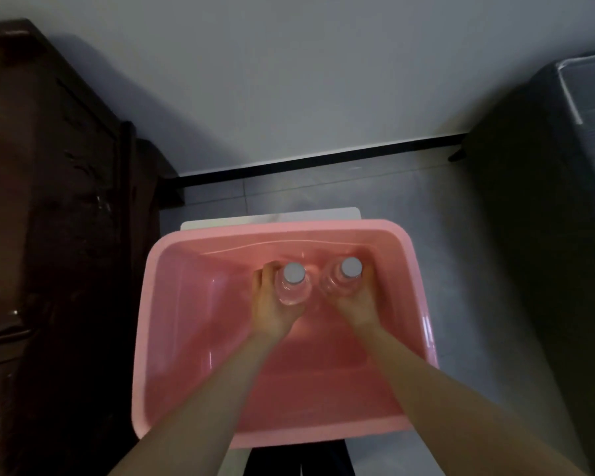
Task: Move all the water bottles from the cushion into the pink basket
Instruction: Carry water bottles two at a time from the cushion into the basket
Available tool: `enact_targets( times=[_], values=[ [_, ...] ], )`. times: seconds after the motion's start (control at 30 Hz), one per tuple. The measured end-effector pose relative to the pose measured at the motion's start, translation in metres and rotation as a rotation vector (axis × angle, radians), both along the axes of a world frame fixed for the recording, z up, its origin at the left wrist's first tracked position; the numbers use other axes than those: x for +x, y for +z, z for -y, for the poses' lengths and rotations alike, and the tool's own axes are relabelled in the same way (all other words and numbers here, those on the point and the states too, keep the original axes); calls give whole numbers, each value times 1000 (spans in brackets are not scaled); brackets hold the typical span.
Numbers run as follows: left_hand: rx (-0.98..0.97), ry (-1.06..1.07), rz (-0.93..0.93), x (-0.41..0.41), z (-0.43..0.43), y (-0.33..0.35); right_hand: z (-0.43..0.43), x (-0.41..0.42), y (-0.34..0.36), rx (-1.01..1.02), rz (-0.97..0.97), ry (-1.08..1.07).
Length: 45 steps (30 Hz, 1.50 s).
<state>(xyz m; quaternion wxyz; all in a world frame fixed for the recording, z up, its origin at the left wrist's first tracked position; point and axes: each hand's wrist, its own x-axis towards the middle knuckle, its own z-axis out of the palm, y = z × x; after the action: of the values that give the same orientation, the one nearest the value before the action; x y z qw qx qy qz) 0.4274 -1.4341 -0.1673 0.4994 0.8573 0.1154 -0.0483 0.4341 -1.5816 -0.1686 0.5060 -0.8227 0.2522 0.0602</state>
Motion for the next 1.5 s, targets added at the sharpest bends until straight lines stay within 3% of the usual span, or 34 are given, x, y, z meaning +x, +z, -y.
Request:
enact_targets(
  times=[0.2,0.37,0.47,0.63,0.73,1.0,1.27,1.4,1.5],
  values=[
    [3,43,8,16,20,-2,0,9,-2,-47,5,48],
    [-12,58,-2,24,32,-3,-13,1,-2,-106,2,-147],
    [3,69,4,22,37,-6,-23,7,2,-60,-83,-329],
    [22,70,-59,21,40,-11,-30,11,4,-59,-266,-439],
    [3,55,-76,21,39,-9,-27,7,6,80,-422,-587],
    [-70,-22,-90,22,41,-4,-8,0,5,235,-303,-677],
    [58,-250,-327,26,13,32,6,-21,61,272,-290,-372],
    [73,-306,-285,32,-14,87,20,-42,118,229,-215,-101],
    [38,-233,-195,31,-35,141,32,-46,165,36,-14,27]
  ],
)
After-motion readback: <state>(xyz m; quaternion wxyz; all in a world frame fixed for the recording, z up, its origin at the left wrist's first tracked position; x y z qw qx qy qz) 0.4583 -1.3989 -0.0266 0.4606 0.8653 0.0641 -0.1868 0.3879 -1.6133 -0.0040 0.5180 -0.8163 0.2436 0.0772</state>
